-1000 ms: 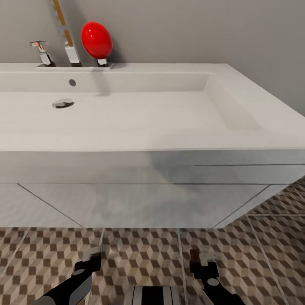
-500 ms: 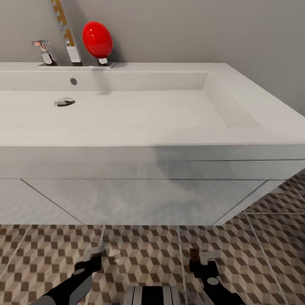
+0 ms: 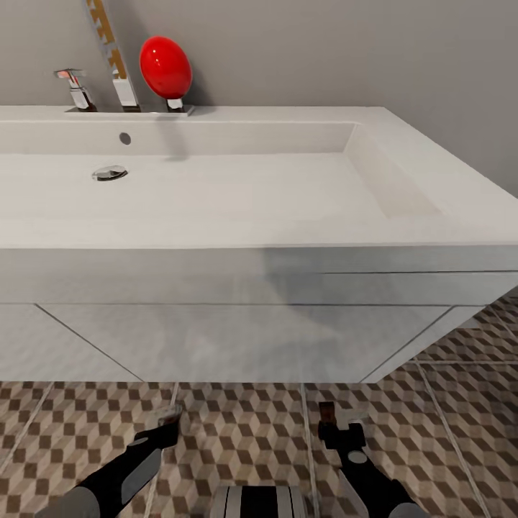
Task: Take the four mousetraps from the cabinet in the bathroom and place them on the bathroom floor. Make sure all four end up on the same floor surface, and ensure that at least two of them are either under or directly next to the same bathroom sink.
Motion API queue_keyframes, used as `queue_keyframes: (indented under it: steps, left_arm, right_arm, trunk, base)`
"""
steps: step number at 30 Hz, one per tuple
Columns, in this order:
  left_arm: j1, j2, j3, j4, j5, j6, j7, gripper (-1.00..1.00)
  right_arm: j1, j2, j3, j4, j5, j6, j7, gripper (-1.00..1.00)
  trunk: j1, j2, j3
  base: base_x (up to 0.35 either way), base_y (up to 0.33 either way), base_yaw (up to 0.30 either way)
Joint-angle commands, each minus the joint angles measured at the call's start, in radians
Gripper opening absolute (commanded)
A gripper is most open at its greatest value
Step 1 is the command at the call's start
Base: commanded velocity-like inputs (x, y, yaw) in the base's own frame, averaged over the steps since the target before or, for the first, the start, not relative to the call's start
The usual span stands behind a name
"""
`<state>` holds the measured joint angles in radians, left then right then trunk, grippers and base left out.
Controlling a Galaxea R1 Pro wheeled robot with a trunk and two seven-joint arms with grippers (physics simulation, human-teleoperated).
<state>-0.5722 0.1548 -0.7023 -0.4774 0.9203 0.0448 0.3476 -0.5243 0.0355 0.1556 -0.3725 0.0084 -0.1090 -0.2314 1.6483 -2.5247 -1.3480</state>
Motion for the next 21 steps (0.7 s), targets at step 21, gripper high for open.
queue_keyframes:
  steps: [21]
  left_arm:
    - [-0.01,0.018,0.001,-0.061,0.003,0.005,0.06,-1.0]
  right_arm:
    - [-0.006,0.0,0.009,0.003,-0.005,0.032,-0.006,-1.0]
  trunk:
    - [0.0,0.0,-0.001]
  base:
    - [0.0,0.0,0.0]
